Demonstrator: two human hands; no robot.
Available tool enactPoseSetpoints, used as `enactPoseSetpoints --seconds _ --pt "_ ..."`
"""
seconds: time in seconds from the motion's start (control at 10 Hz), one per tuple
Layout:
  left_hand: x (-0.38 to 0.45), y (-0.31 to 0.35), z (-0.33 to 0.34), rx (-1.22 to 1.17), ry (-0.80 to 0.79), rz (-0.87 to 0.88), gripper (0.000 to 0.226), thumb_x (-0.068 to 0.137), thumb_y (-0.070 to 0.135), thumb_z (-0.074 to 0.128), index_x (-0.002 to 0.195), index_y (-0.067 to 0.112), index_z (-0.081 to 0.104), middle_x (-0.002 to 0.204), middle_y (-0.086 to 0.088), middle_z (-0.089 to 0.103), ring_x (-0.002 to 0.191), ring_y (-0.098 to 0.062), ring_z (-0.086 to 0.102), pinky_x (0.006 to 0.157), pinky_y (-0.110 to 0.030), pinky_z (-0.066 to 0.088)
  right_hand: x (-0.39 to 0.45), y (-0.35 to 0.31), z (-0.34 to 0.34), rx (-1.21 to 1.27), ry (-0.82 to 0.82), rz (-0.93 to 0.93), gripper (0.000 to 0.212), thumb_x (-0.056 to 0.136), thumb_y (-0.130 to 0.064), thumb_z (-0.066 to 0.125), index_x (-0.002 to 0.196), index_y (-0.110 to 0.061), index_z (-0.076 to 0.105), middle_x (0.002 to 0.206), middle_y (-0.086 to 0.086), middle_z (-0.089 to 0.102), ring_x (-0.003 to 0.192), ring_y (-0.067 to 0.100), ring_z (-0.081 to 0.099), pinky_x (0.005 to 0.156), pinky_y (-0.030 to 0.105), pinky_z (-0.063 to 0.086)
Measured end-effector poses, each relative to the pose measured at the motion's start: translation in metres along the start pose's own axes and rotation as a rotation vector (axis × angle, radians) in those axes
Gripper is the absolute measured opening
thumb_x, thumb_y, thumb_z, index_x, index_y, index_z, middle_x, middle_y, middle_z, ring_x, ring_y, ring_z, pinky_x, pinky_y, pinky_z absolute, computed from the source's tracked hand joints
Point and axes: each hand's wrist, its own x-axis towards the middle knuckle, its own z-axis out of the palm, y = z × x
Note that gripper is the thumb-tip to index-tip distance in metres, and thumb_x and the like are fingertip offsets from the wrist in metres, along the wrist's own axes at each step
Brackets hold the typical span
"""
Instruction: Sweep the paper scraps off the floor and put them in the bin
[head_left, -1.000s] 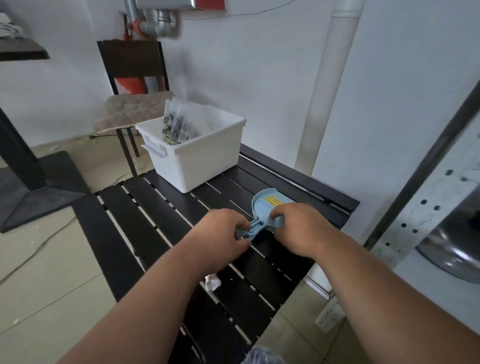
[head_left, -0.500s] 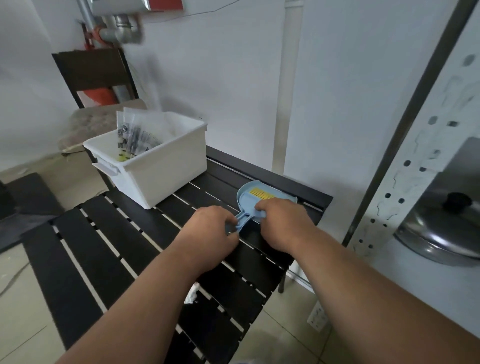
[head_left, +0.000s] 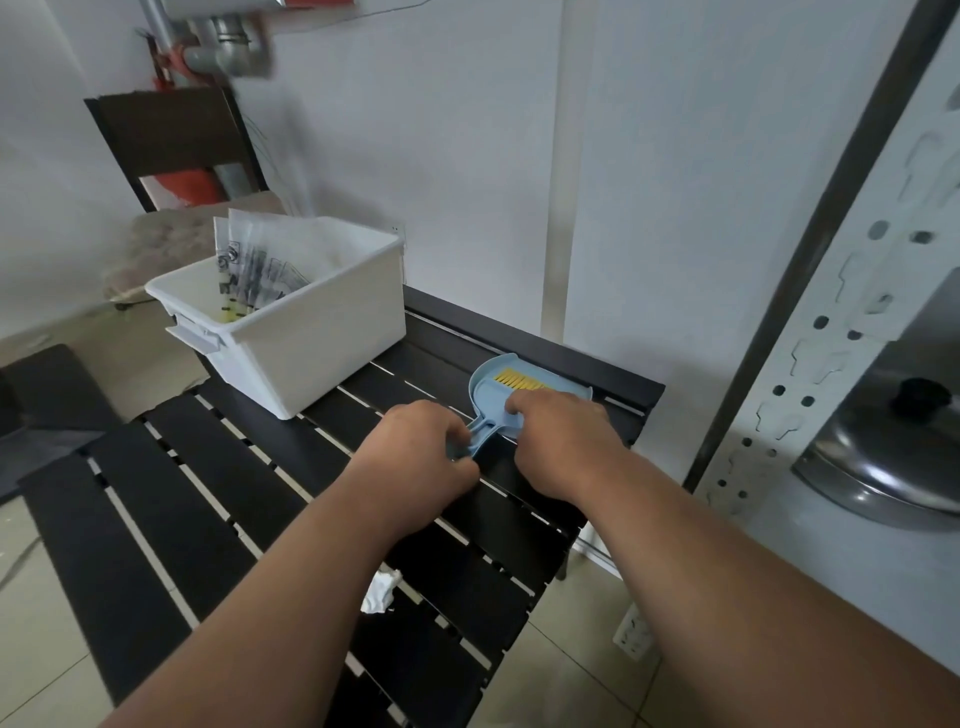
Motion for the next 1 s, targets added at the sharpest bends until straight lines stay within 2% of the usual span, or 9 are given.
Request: enactPoseSetpoints --seconds 0.3,0.4,0.5,0.6,0.7,0.8,0.9,1.0 --pt "0.004 -0.001 0.005 -0.059 0.018 -0.037 0.025 0.079 0.034 0.079 0.104 0.03 0.075 0.096 0.012 0.061 0.086 -0.007 0.061 0.076 -0.029 0.059 0.001 -0.001 0.002 -0.001 0.019 0.011 0.044 0.092 -0.02 0.055 0.135 -0.029 0.054 0.131 0.003 0.063 0.121 0.03 0.056 0.104 0.041 0.043" --pt "0.005 -0.002 0.007 -0.078 0.018 -0.043 0.025 0.077 0.034 0.078 0.101 0.033 0.071 0.096 0.012 0.061 0.086 -0.007 0.062 0.078 -0.034 0.061 0.004 0.0 0.005 0.008 0.024 0.007 0.043 0.092 -0.02 0.055 0.134 -0.028 0.054 0.13 0.004 0.063 0.121 0.029 0.056 0.105 0.041 0.042" --pt "0.004 -0.002 0.007 -0.058 0.035 -0.012 0.023 0.078 0.034 0.076 0.1 0.033 0.069 0.094 0.012 0.061 0.084 -0.007 0.061 0.076 -0.033 0.06 0.005 0.001 0.008 0.039 0.027 0.013 0.046 0.091 -0.02 0.056 0.136 -0.028 0.054 0.133 0.003 0.063 0.125 0.027 0.053 0.115 0.043 0.034" --pt "0.001 -0.001 0.006 -0.033 0.025 0.028 0.028 0.081 0.034 0.073 0.109 0.031 0.069 0.099 0.011 0.062 0.089 -0.008 0.061 0.081 -0.034 0.059 0.003 0.002 0.012 0.073 0.051 0.02 0.057 0.086 -0.02 0.058 0.142 -0.029 0.051 0.141 0.001 0.057 0.135 0.023 0.047 0.125 0.05 0.013" --pt "-0.007 0.001 0.003 -0.043 0.064 0.076 0.044 0.081 0.037 0.071 0.124 0.033 0.065 0.11 0.01 0.06 0.098 -0.01 0.06 0.087 -0.037 0.058 -0.007 0.0 0.009 0.098 0.103 -0.006 0.059 0.085 -0.02 0.061 0.143 -0.028 0.051 0.143 0.0 0.056 0.136 0.022 0.046 0.125 0.051 0.014" --pt "-0.024 0.006 -0.001 -0.073 0.12 0.114 0.064 0.08 0.039 0.071 0.141 0.034 0.055 0.124 0.01 0.058 0.108 -0.011 0.058 0.094 -0.036 0.055 -0.026 -0.004 -0.001 0.16 0.153 -0.06 0.055 0.086 -0.019 0.062 0.14 -0.027 0.055 0.14 -0.001 0.058 0.133 0.022 0.049 0.12 0.047 0.028" --pt "-0.049 0.013 -0.013 -0.127 0.203 0.165 0.069 0.081 0.039 0.072 0.146 0.036 0.051 0.135 0.011 0.057 0.119 -0.013 0.056 0.101 -0.036 0.05 -0.049 -0.01 -0.019 0.252 0.291 -0.17 0.047 0.089 -0.02 0.064 0.135 -0.026 0.059 0.134 -0.003 0.061 0.124 0.02 0.055 0.107 0.04 0.044" --pt "-0.082 0.024 -0.031 -0.169 0.271 0.182 0.081 0.084 0.048 0.077 0.154 0.038 0.04 0.15 0.014 0.05 0.133 -0.01 0.048 0.112 -0.031 0.041 -0.08 -0.017 -0.039 0.339 0.386 -0.202 0.043 0.092 -0.029 0.066 0.134 -0.03 0.058 0.132 -0.007 0.06 0.12 0.015 0.054 0.101 0.034 0.047"
